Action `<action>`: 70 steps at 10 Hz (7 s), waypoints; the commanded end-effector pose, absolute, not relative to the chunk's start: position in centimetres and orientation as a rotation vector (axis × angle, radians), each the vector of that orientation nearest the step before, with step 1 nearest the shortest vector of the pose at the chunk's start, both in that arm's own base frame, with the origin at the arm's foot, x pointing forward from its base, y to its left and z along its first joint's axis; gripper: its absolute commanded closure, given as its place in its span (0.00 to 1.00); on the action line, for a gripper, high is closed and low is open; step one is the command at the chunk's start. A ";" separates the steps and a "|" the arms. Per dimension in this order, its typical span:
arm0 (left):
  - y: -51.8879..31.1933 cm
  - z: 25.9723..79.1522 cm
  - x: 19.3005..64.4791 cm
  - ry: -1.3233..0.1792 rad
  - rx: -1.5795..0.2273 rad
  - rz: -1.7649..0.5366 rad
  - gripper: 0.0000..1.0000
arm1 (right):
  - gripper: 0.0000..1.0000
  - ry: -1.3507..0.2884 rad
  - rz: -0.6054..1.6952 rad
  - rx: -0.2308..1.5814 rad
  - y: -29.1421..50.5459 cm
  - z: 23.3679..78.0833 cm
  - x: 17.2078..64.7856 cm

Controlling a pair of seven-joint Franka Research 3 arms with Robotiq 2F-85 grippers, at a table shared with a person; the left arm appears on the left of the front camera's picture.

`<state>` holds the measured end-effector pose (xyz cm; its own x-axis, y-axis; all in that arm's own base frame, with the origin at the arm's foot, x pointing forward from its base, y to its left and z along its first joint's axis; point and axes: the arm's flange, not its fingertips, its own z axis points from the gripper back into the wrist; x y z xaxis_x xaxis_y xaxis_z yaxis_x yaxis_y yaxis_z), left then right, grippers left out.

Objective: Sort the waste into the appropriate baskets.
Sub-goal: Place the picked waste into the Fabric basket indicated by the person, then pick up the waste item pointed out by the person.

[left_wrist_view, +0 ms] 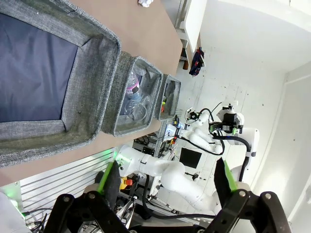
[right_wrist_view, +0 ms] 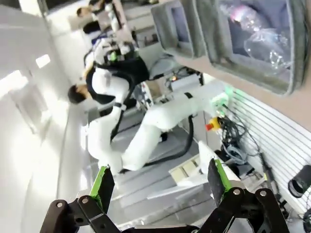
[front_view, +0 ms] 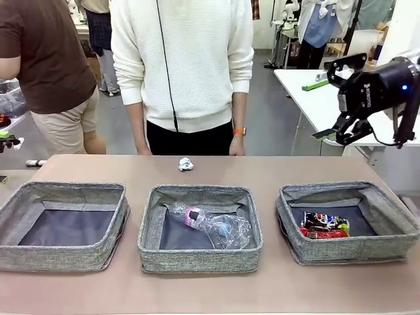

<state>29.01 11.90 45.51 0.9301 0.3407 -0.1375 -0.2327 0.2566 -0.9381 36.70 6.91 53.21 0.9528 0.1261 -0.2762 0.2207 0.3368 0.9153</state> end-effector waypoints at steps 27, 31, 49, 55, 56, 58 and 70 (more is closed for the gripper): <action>11.5 45.9 28.9 -0.100 -1.276 0.395 0.00 | 0.00 0.264 0.083 1.235 4.9 50.7 35.5; 11.9 45.5 29.0 -0.099 -1.253 0.390 0.00 | 0.00 0.264 0.083 1.235 4.9 50.7 35.5; -24.0 44.2 53.2 -0.455 -0.374 -0.038 0.00 | 0.00 0.264 0.083 1.235 4.9 50.7 35.5; -31.0 37.4 59.1 -0.439 -0.222 0.013 0.00 | 0.00 0.264 0.083 1.235 4.9 50.7 35.5; -31.5 36.1 59.5 -0.460 -0.215 0.027 0.00 | 0.00 0.264 0.083 1.235 4.9 50.7 35.5; -31.8 34.1 60.4 -0.503 -0.203 -0.008 0.00 | 0.00 0.264 0.083 1.235 4.9 50.7 35.5; -32.2 30.8 62.0 -0.521 -0.125 -0.052 1.00 | 0.00 0.264 0.083 1.235 4.9 50.7 35.5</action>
<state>62.38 -31.80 30.25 0.8781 -0.0311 0.4774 0.0964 0.9889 -0.1130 35.38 4.81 50.07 0.9672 0.2119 -0.1398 0.0604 0.3429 0.9374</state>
